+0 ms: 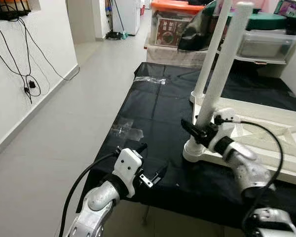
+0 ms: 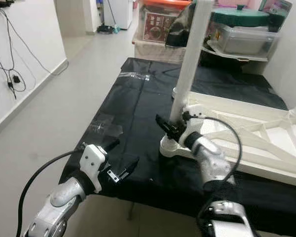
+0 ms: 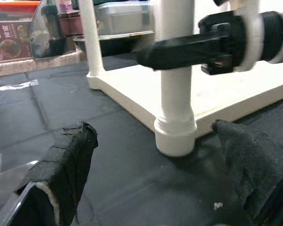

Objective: Building children table

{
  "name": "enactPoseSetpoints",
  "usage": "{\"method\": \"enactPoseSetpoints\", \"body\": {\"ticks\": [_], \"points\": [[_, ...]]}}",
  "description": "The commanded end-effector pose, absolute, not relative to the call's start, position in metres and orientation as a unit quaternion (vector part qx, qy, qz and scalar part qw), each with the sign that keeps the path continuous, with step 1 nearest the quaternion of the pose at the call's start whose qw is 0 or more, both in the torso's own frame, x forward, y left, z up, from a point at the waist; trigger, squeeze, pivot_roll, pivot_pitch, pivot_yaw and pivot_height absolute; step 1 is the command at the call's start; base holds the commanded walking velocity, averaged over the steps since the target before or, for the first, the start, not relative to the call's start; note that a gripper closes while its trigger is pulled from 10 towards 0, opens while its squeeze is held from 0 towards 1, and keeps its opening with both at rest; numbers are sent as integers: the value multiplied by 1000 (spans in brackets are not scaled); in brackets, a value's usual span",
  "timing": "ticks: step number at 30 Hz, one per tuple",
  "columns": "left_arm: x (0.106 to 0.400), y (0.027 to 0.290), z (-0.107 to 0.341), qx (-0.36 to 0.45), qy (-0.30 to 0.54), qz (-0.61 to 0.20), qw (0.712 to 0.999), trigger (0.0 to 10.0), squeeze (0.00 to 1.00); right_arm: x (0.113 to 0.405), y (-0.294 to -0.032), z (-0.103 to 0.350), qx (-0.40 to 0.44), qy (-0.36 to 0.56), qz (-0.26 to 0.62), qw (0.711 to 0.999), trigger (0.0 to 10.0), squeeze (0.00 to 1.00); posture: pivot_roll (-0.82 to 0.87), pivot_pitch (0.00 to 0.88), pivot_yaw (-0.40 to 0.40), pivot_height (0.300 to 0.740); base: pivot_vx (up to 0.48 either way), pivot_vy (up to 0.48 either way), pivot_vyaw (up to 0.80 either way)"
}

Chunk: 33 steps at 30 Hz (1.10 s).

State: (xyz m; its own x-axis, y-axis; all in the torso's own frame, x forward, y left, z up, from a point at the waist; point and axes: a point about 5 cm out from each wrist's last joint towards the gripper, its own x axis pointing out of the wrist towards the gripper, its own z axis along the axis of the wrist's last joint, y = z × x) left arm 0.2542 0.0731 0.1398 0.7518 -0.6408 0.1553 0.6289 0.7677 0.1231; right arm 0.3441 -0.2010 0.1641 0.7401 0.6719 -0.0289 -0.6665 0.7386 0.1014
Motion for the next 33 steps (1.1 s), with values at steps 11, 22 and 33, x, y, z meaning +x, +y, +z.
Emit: {"method": "enactPoseSetpoints", "body": {"ticks": [11,22,33], "points": [[253,71,136,41,-91,-344,934,10000,0,339,-167,151,13,103,561,821,706,0,151,0,-114,740,0,0,0],[253,71,135,41,-89,-343,934,10000,0,358,-180,153,37,42,354,934,0,0,137,0,-106,740,0,0,0],[254,71,135,41,-87,-347,933,10000,0,340,-242,136,71,30,-233,969,10000,0,114,0,-84,740,0,0,0]]}}
